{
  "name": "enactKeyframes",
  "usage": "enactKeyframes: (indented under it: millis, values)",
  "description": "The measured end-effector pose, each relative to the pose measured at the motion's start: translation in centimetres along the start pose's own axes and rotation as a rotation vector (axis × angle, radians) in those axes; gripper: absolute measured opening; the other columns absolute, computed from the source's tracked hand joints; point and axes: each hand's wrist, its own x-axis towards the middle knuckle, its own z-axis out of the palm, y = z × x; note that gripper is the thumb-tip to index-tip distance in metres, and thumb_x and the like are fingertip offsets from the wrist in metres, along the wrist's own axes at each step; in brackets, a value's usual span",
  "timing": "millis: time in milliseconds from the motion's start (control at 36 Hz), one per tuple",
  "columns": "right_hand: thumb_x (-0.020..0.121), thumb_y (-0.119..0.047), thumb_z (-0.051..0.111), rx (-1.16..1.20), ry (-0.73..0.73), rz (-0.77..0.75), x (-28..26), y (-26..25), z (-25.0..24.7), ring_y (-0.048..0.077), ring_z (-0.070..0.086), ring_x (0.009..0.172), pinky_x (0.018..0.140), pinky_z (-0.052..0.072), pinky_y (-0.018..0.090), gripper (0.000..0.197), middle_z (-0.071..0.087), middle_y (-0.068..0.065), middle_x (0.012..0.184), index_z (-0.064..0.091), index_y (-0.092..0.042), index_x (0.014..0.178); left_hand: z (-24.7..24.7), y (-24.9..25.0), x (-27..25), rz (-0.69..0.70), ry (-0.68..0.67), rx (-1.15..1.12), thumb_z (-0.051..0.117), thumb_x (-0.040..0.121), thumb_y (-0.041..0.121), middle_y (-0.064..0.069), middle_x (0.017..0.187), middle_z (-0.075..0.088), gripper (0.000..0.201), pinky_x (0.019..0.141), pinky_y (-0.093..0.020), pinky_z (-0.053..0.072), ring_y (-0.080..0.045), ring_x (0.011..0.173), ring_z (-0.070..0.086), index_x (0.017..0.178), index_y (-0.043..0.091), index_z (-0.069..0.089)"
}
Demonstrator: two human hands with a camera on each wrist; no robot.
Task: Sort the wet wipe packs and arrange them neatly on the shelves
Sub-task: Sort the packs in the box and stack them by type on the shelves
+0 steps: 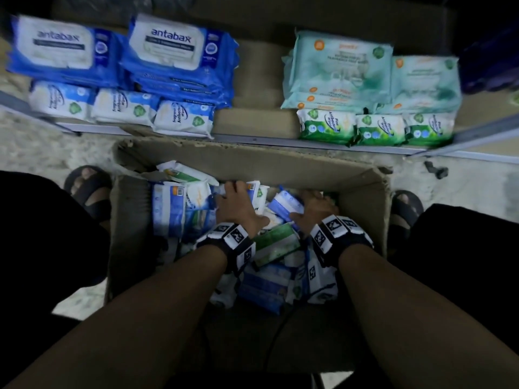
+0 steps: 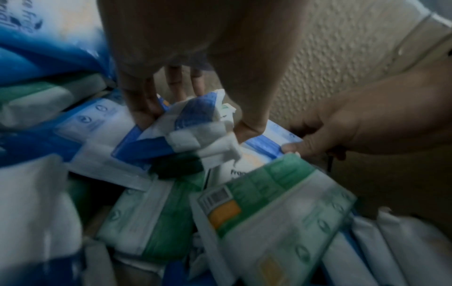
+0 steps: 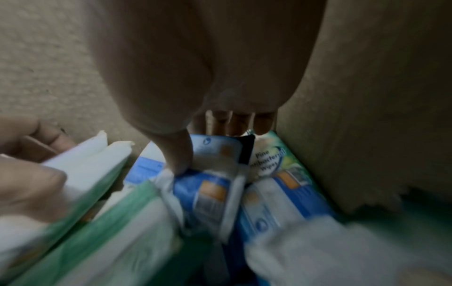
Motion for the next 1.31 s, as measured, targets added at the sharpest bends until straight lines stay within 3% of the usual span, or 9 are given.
enactKeyframes:
  millis: [56, 194, 417, 611, 722, 889, 1000, 1194, 1305]
  values:
    - [0.094, -0.047, 0.058, -0.088, -0.052, -0.004, 0.1, -0.2, -0.4, 0.038, 0.027, 0.14, 0.114, 0.027, 0.048, 0.065, 0.022, 0.005, 0.157, 0.033, -0.026, 0.15, -0.2, -0.2, 0.2, 0.026, -0.014, -0.009, 0.08, 0.069, 0.044, -0.008, 0.133, 0.032, 0.075, 0.086, -0.046, 0.045, -0.038, 0.115, 0.043, 0.123, 0.019, 0.034]
    - [0.089, -0.048, 0.064, -0.111, -0.022, -0.002, -0.4, -0.3, -0.5, 0.038, 0.027, 0.136, 0.111, 0.026, 0.048, 0.062, 0.03, 0.005, 0.151, 0.04, -0.03, 0.143, -1.5, -1.2, 0.2, 0.069, -0.029, -0.069, 0.075, 0.08, 0.034, -0.011, 0.126, 0.044, 0.06, 0.07, -0.038, 0.043, -0.034, 0.099, 0.055, 0.124, 0.016, 0.039]
    - [0.09, -0.041, 0.066, 0.037, 0.083, 0.031, -3.4, -0.6, -0.9, 0.036, 0.056, 0.115, 0.092, 0.048, 0.041, 0.055, 0.058, 0.013, 0.128, 0.043, -0.014, 0.132, -3.8, -3.2, -1.4, 0.083, -0.13, -0.161, 0.072, 0.085, 0.025, -0.012, 0.142, 0.048, 0.078, 0.088, -0.039, 0.047, -0.035, 0.12, 0.053, 0.15, 0.018, 0.03]
    - [0.091, -0.032, 0.065, 0.305, 0.231, 0.104, -6.2, -1.0, -1.1, 0.04, 0.057, 0.111, 0.088, 0.049, 0.043, 0.045, 0.058, 0.019, 0.124, 0.045, -0.009, 0.125, -5.7, -3.6, -4.2, 0.102, -0.106, -0.212, 0.073, 0.085, 0.025, -0.01, 0.139, 0.052, 0.076, 0.082, -0.035, 0.043, -0.033, 0.118, 0.054, 0.15, 0.02, 0.034]
    - [0.093, -0.034, 0.061, 0.391, 0.251, 0.089, -7.4, -1.2, -1.3, 0.04, 0.058, 0.11, 0.091, 0.05, 0.047, 0.045, 0.058, 0.019, 0.123, 0.047, -0.01, 0.128, -7.0, -4.1, -5.7, 0.098, -0.08, -0.216, 0.075, 0.084, 0.027, -0.007, 0.14, 0.051, 0.074, 0.091, -0.039, 0.046, -0.031, 0.121, 0.052, 0.147, 0.021, 0.038]
    - [0.099, -0.04, 0.054, 0.375, 0.1, 0.041, -8.9, -2.6, -1.0, 0.035, 0.055, 0.118, 0.088, 0.044, 0.034, 0.053, 0.054, 0.016, 0.136, 0.043, -0.009, 0.14, -8.3, -6.2, -8.2, 0.049, -0.021, -0.226, 0.078, 0.079, 0.028, -0.008, 0.133, 0.057, 0.074, 0.084, -0.037, 0.049, -0.029, 0.112, 0.057, 0.144, 0.021, 0.042]
    - [0.099, -0.049, 0.048, 0.171, -0.103, -0.062, -10.3, -4.2, 0.1, 0.031, 0.057, 0.105, 0.075, 0.037, 0.03, 0.048, 0.056, 0.018, 0.121, 0.053, -0.009, 0.124, -9.1, -7.3, -9.5, 0.018, 0.038, -0.233, 0.078, 0.082, 0.024, -0.006, 0.139, 0.053, 0.072, 0.088, -0.031, 0.044, -0.027, 0.122, 0.052, 0.144, 0.017, 0.043]
    - [0.101, -0.036, 0.047, -0.095, -0.229, -0.195, -11.7, -6.4, 3.8, 0.03, 0.051, 0.125, 0.092, 0.043, 0.03, 0.045, 0.05, 0.014, 0.142, 0.051, -0.009, 0.137, -10.3, -8.1, -10.7, -0.048, 0.101, -0.243, 0.077, 0.079, 0.02, -0.01, 0.132, 0.06, 0.066, 0.092, -0.035, 0.05, -0.029, 0.115, 0.058, 0.138, 0.013, 0.049]
    - [0.106, -0.034, 0.037, -0.064, -0.206, -0.165, -11.4, -5.4, 4.2, 0.025, 0.034, 0.141, 0.108, 0.03, 0.027, 0.049, 0.031, 0.009, 0.157, 0.038, -0.01, 0.149, -10.4, -7.4, -10.6, -0.054, 0.126, -0.256, 0.071, 0.085, 0.021, -0.011, 0.127, 0.063, 0.055, 0.093, -0.035, 0.049, -0.03, 0.112, 0.06, 0.137, 0.014, 0.051]
